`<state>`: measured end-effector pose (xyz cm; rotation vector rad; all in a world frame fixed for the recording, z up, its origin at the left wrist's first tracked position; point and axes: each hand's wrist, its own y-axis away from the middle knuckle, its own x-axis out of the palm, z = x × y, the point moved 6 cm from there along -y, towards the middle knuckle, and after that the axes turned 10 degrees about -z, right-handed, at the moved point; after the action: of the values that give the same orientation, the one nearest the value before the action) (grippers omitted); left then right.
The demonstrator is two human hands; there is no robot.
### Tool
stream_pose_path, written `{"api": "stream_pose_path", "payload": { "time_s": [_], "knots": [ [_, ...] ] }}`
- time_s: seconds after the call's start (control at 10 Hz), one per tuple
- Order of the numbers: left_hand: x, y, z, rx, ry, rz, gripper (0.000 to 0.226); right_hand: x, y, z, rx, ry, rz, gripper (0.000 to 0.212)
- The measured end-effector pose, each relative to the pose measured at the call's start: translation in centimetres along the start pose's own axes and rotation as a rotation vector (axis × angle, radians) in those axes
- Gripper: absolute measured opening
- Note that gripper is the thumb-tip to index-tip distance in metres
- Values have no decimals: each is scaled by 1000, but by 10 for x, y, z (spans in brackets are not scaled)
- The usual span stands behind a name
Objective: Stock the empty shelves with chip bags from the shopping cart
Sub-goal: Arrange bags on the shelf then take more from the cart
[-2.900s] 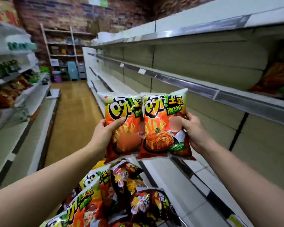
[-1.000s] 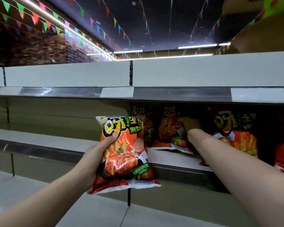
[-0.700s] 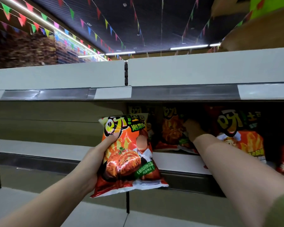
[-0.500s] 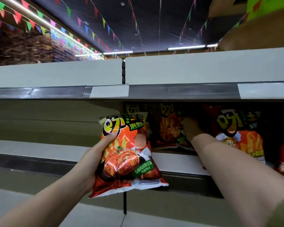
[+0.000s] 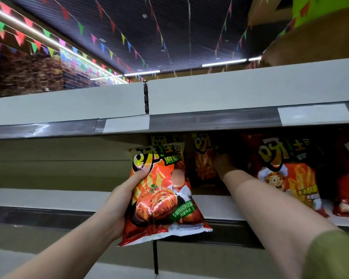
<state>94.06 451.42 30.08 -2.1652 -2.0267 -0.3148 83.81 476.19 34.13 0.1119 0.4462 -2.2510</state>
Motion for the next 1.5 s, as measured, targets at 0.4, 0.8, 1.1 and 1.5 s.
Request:
{"api": "stream_pose_path", "payload": {
  "time_s": [0.4, 0.8, 1.1, 1.5],
  "knots": [
    [64, -38, 1, -7, -74, 8, 22, -30, 93, -5, -24, -106, 299, 76],
    [134, -105, 8, 200, -122, 27, 60, -24, 46, -20, -174, 516, 194, 65],
    [102, -114, -4, 520, -289, -252, 54, -23, 43, -18, -129, 482, 166, 84],
    [63, -171, 8, 394, -1153, -568, 72, -26, 56, -19, -145, 440, 162, 88]
  ]
}}
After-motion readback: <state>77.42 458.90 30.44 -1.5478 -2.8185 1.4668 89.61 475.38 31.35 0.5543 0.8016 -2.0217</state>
